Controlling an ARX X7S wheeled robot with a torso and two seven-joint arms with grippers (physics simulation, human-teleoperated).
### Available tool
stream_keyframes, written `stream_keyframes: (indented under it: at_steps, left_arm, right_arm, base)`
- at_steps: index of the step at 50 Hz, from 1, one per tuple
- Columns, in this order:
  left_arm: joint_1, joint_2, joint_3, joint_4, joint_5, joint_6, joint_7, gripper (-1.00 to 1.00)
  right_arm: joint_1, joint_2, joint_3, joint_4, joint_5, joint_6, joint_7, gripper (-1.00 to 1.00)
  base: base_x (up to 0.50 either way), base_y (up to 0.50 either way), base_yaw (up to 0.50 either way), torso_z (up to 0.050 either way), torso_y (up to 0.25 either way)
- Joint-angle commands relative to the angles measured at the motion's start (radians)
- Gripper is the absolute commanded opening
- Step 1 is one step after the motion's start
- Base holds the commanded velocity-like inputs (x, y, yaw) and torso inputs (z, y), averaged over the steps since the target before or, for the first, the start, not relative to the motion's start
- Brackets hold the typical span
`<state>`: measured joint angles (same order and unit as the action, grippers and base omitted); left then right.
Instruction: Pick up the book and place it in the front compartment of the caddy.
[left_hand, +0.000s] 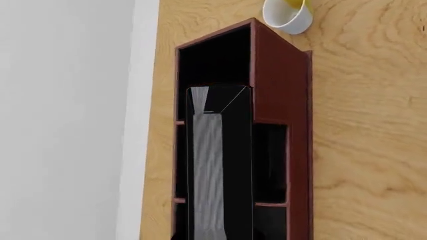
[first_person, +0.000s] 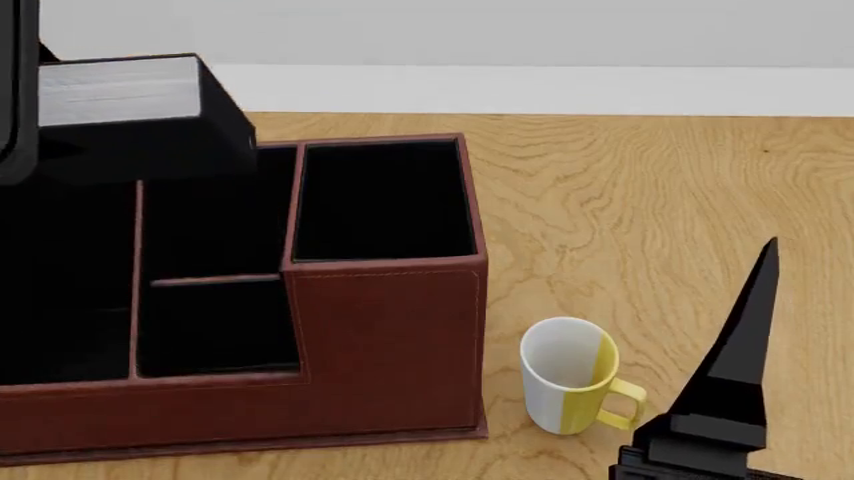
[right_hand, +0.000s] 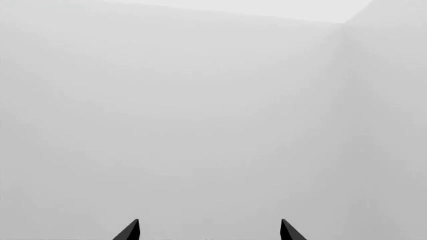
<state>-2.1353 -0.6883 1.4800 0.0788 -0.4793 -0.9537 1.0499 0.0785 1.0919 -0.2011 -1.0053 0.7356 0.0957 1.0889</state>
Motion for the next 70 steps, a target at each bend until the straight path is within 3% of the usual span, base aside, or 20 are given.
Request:
stream_keyframes:
  at_steps: [1,13,34,70]
  left_arm:
    - [-0.009,0.053,0.024,-0.181,0.119,0.124,-0.018,-1.00]
    - [0.015,0.092,0.077,-0.378,0.215,0.238,-0.026,-1.00]
    - [0.178,0.183,0.008,-0.628,0.200,0.395,-0.155,-1.00]
    - [0.389,0.249,-0.021,-0.767,0.177,0.538,-0.256,-1.00]
  right_arm:
    - [0.063,-0.025,-0.042,0.007,0.006,0.042,-0.002,1.00]
    - [0.055,-0.017,-0.043,0.014,0.004,0.040,0.003,1.00]
    - [0.033,0.006,-0.031,0.011,0.005,0.030,0.025,1.00]
    - [-0.052,0.056,0.009,0.007,-0.010,-0.032,0.056,1.00]
  base:
    - [0.00,0.00,0.00,0.000,0.000]
    - [0.00,0.00,0.00,0.000,0.002]
    - [0.00,0.00,0.00,0.000,0.001]
    - [0.00,0.00,0.00,0.000,0.001]
